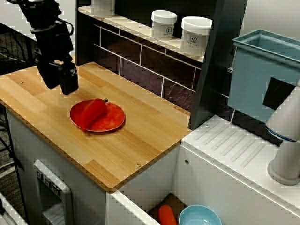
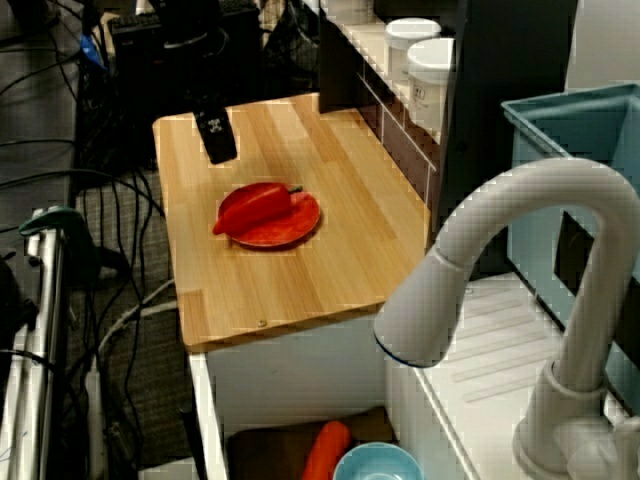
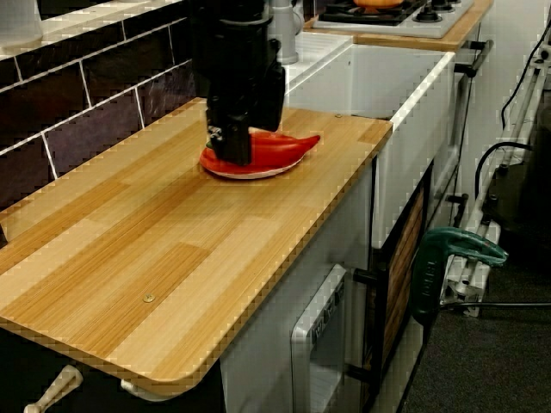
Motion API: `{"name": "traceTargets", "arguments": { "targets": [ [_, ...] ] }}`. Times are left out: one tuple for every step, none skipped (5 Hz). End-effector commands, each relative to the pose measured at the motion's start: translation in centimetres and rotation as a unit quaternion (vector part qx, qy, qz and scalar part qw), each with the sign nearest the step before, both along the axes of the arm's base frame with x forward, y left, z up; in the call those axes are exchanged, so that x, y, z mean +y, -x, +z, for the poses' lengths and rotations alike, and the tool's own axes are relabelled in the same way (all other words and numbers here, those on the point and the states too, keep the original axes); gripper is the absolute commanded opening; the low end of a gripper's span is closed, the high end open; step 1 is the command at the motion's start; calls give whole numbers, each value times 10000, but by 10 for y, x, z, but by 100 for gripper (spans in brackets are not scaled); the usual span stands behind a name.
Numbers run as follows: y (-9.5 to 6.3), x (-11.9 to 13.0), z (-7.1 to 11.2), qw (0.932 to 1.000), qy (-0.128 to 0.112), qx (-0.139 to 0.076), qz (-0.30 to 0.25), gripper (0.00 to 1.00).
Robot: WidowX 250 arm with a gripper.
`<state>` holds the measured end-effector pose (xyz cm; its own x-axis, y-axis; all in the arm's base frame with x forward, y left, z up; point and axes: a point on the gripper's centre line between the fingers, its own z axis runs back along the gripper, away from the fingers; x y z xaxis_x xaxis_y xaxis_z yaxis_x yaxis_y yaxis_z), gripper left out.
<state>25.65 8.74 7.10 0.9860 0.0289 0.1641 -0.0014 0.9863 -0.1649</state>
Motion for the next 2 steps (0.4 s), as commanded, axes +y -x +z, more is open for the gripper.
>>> {"name": "traceTargets", "arguments": {
  "targets": [
    [-8, -35, 7, 9998, -40, -194, 2, 100],
    [-20, -46, 0, 9998, -36, -168, 110, 100]
  ]
}}
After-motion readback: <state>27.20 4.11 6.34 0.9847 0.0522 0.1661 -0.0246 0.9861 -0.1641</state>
